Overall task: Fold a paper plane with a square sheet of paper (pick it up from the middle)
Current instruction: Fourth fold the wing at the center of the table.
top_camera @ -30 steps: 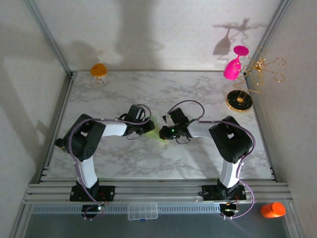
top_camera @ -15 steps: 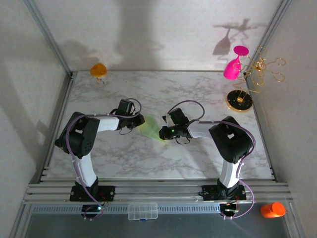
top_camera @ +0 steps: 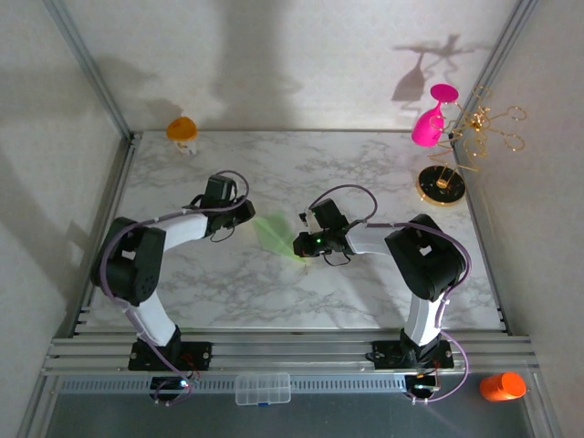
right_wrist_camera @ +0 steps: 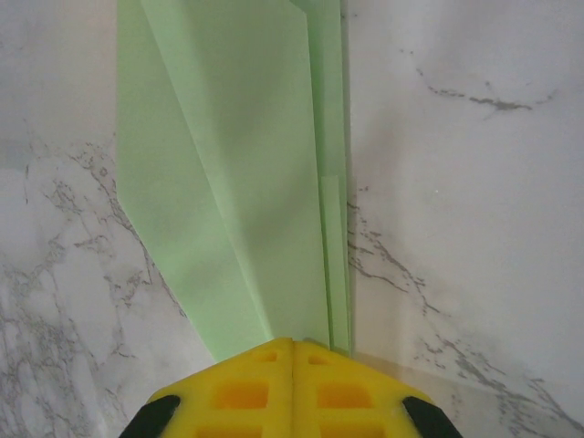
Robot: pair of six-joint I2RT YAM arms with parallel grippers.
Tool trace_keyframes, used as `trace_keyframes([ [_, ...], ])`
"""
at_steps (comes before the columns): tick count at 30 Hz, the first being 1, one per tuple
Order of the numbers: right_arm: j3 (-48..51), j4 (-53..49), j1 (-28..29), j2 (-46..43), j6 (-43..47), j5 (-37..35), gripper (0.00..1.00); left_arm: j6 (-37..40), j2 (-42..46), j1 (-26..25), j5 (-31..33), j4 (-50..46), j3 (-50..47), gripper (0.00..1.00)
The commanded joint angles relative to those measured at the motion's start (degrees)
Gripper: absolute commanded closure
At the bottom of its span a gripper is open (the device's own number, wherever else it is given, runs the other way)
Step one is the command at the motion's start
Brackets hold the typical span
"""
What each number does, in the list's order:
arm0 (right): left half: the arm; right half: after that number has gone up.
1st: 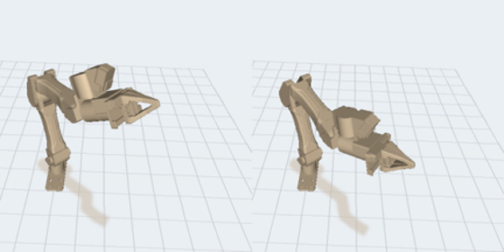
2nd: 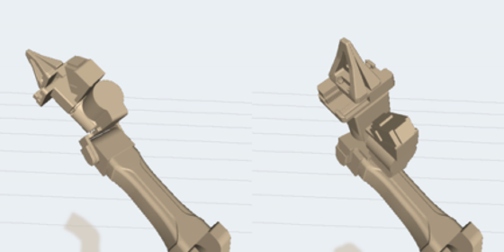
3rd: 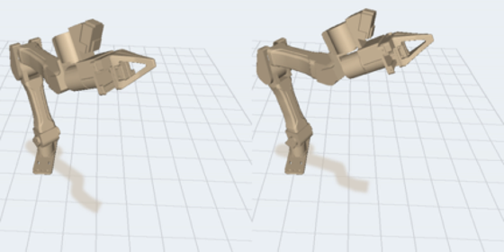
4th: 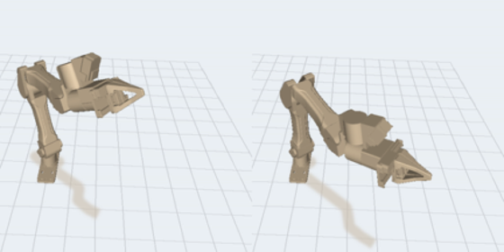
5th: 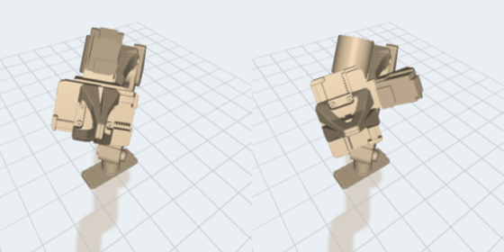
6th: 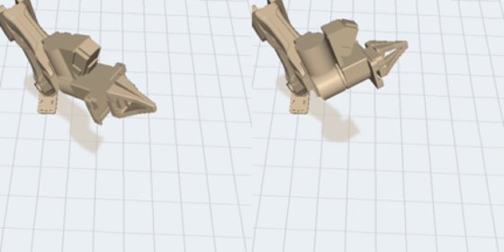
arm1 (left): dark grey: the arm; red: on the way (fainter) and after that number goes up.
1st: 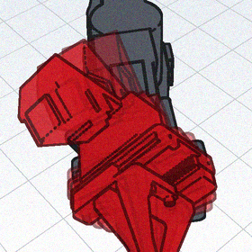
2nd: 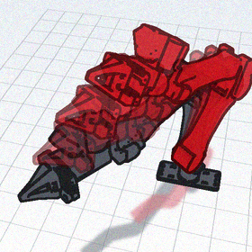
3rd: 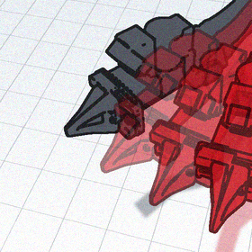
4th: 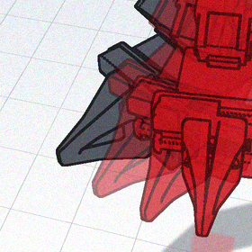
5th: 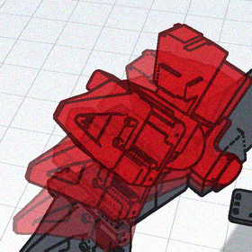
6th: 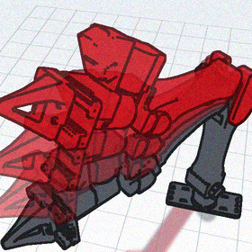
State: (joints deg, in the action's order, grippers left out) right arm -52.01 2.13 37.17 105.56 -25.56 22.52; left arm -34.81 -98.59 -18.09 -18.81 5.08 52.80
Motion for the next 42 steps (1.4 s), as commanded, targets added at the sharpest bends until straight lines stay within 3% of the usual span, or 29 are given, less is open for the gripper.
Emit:
trace_keyframes([
  [1, 3.28, -13.12, 0.1, 3.43, 0.86, -5.73, 1.0, -5.44, 2.09, -4.02, -3.52, 5.71, -2.79, 0.85],
  [5, 3.32, -12.78, 0.1, 3.28, 0.77, -5.26, 1.0, -7.16, -1.11, -6.76, -3.13, 7.8, -2.72, 0.87],
  [19, 1.91, -10.36, -0.03, -0.59, 1.3, 0.35, 1.0, -11.12, -7.78, -6.7, 6.42, 3.88, -2.41, 0.96],
  [25, -3.94, -7.51, -0.08, -3.89, 2.33, 2.94, 1.0, -11.54, -9.24, -6.7, 6.44, 0.82, -1.73, 0.96],
  [31, -7.23, -3.83, 0.44, -0.11, -0.21, 3.58, 1.0, -11.08, -10.24, -6.78, 6.2, -1.27, -0.86, 0.96],
  [42, -15.68, -6.08, 2.24, 9.11, -0.37, 1.94, 1.0, -11.27, -12.24, -7.14, 7.41, -5.61, 0.99, 0.97],
])
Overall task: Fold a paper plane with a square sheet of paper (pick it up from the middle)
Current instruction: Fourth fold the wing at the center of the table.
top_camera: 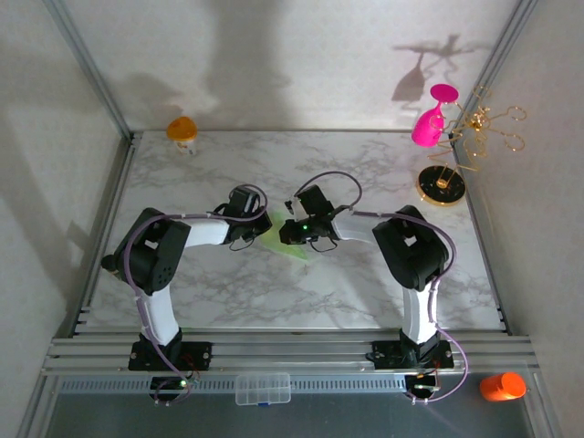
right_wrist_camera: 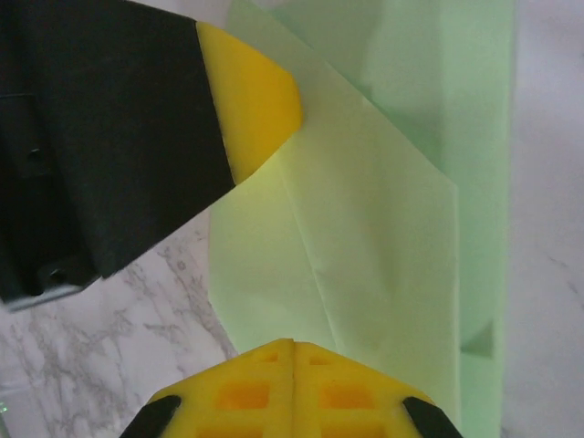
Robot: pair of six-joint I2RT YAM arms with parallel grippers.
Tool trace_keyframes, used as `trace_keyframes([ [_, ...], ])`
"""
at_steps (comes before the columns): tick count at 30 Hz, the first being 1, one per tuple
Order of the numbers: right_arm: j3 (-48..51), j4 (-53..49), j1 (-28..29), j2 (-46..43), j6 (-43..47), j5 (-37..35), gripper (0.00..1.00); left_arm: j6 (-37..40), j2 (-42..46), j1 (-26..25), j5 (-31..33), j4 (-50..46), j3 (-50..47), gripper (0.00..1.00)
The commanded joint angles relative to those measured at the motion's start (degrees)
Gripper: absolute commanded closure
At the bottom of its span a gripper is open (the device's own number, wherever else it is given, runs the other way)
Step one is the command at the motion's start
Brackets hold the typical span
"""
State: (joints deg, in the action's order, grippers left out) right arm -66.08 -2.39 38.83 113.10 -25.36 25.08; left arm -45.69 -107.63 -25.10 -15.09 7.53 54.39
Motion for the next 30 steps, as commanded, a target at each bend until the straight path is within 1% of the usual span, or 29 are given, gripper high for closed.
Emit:
trace_keyframes([
  [1, -1.53, -1.55, 0.52, 1.76, -0.56, -1.02, 1.0, -0.28, -3.28, -0.12, 3.67, -8.3, -0.6, 0.97],
  [5, -0.37, -0.68, 0.05, 2.08, -1.09, -1.21, 1.0, 0.48, -3.46, -0.12, 4.34, -9.41, -0.51, 0.97],
  [8, 3.11, 2.2, -0.89, 0.96, -2.26, 0.67, 1.0, 1.21, -3.78, -0.12, 5.15, -10.3, -0.38, 0.97],
  [12, 6.78, 0.9, -1.12, -0.22, -0.82, 0.26, 1.0, 1.68, -4.29, -0.1, 5.93, -11.25, -0.09, 0.97],
  [22, 16.82, -1.56, -1.71, -7.77, 0.69, -0.33, 1.0, 2.42, -5.39, 0.32, 7.36, -12.69, 0.63, 0.98],
  [26, 21.01, 0.15, -3.03, -10.99, -0.92, 0.13, 1.0, 2.69, -5.34, 0.32, 7.08, -12.58, 0.72, 0.98],
  [30, 24.41, 2.88, -3.5, -15.28, -2.65, 1.32, 1.0, 3.5, -5.0, 0.32, 5.05, -11.63, 0.8, 0.98],
])
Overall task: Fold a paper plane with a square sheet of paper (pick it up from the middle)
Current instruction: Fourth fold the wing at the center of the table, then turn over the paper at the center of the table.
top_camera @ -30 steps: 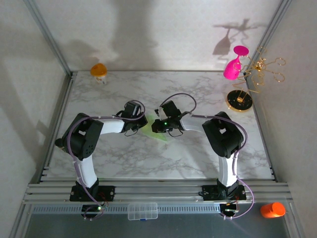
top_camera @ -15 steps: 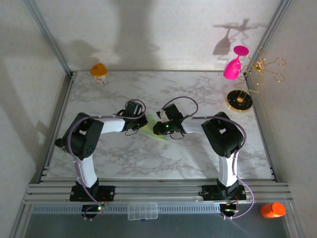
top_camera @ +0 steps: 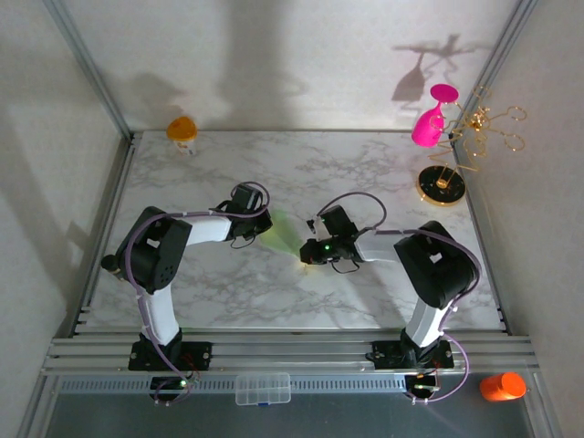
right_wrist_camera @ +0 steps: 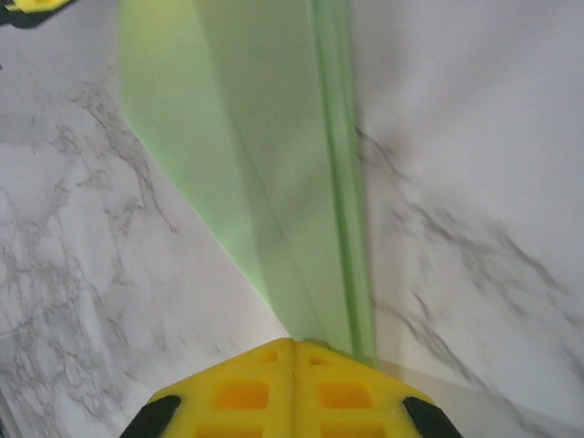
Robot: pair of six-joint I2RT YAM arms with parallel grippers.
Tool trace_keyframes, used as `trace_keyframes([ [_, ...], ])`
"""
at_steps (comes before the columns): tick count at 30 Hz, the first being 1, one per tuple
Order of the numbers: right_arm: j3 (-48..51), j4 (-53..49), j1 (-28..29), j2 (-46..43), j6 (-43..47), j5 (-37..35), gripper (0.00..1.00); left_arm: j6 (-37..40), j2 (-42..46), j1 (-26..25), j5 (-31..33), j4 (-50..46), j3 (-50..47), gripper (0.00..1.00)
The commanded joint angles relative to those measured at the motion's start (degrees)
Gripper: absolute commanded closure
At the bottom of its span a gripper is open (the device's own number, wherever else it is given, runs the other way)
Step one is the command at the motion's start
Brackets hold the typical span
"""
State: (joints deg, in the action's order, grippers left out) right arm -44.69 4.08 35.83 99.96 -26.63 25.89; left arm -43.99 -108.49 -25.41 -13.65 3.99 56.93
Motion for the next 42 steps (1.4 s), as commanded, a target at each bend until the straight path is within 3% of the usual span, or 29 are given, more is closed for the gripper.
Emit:
trace_keyframes([
  [1, 3.59, -2.86, -0.45, -3.32, -1.49, 0.91, 1.0, 2.18, -3.89, 0.57, 2.88, -7.85, -1.62, 0.97],
  [6, 3.91, 2.28, -0.97, -8.79, -2.15, 0.18, 0.99, 3.25, -0.97, 0.27, -3.03, -6.11, 0.55, 0.93],
  [10, 2.15, 6.7, -2.23, -9.49, -2.99, -3.12, 0.82, 1.03, 4.8, 0.28, -8.05, -2.93, 2.48, 0.82],
  [16, -6.73, 7.63, -3.38, -0.73, -2.0, -1.67, 0.7, -6.01, 14.76, 2.17, -3.76, 2.34, -3.98, 0.65],
  [26, -18.58, 4.87, -3.49, 12.1, 2.04, 1.58, 0.67, -14.41, 25.03, 6.15, -1.97, 10.57, -19.13, 0.49],
  [35, -22.95, 4.01, -3.48, 17.56, 3.74, 4.83, 0.71, -14.92, 24.77, 6.34, -2.76, 11.28, -20.28, 0.47],
  [42, -22.52, 5.16, -3.48, 18.43, 4.04, 8.95, 0.8, -15.01, 24.03, 6.36, -3.71, 11.83, -20.21, 0.47],
])
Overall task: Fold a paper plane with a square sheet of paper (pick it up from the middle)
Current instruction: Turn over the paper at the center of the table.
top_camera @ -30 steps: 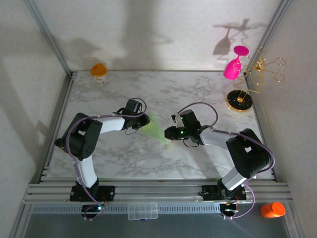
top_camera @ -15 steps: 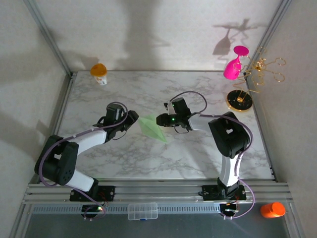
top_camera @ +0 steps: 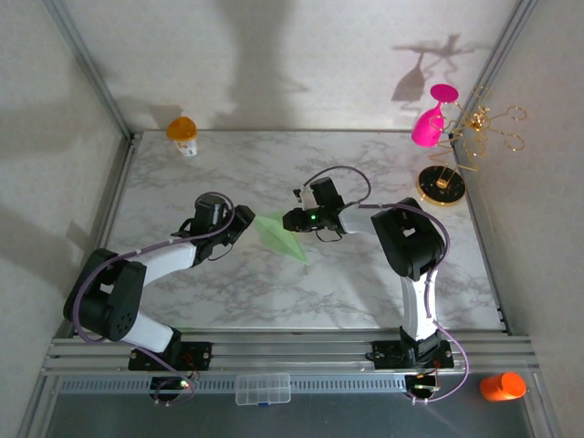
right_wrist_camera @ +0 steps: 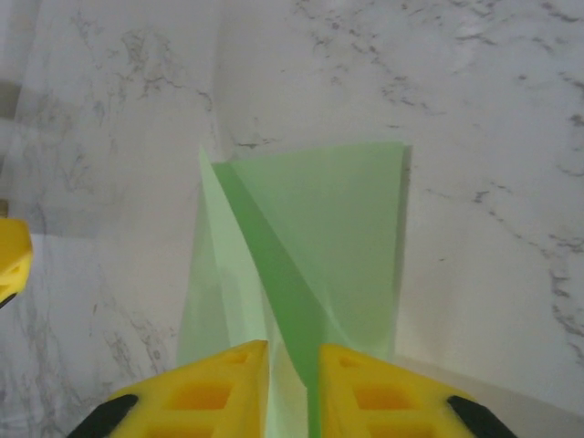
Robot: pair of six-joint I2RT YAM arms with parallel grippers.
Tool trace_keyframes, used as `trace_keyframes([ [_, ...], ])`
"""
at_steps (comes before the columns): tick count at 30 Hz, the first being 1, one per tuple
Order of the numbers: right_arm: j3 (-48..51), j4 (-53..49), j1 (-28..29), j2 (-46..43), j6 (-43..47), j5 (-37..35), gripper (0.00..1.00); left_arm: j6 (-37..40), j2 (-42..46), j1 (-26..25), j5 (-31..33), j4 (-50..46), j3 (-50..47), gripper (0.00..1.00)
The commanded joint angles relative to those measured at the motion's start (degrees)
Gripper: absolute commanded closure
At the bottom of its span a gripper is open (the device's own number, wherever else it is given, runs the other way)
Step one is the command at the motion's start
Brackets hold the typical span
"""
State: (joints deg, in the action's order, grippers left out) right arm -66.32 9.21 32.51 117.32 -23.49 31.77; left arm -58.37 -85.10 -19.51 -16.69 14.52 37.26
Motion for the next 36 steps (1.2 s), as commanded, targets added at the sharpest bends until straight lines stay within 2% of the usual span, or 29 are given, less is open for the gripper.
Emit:
trace_keyframes([
  [1, -0.67, 0.41, -0.17, 0.93, 0.84, 3.58, 0.81, -0.65, 0.69, 0.37, -0.72, 1.38, -0.56, 0.47],
  [7, 0.24, 2.24, -0.38, -0.07, 0.3, 4.45, 0.95, -0.96, 1.26, 0.45, -1.87, 2.89, -1.03, 0.47],
  [13, 5.1, 12.97, -1.7, -6.66, -6.89, 7.34, 1.0, -2.16, 2.78, 0.48, -6.82, 11.49, -3.48, 0.45],
  [21, 9.28, 22.27, -2.87, -15.13, -18.5, 6.46, 1.0, -2.98, 6.1, -2.46, -12.1, 26.16, -7.02, 0.24],
  [27, 11.75, 29.19, -3.29, -18.86, -27.46, 6.06, 1.0, -4.0, 5.63, -6.33, -14.19, 35.6, -6.82, 0.14],
  [32, 13.05, 35.64, -3.59, -19.23, -34.54, 8.2, 1.0, -4.87, 4.22, -8.08, -15.01, 40.43, -6.14, 0.16],
  [36, 13.59, 38.34, -3.91, -19.32, -37.51, 9.35, 1.0, -5.33, 3.14, -8.35, -15.56, 42.22, -5.96, 0.26],
])
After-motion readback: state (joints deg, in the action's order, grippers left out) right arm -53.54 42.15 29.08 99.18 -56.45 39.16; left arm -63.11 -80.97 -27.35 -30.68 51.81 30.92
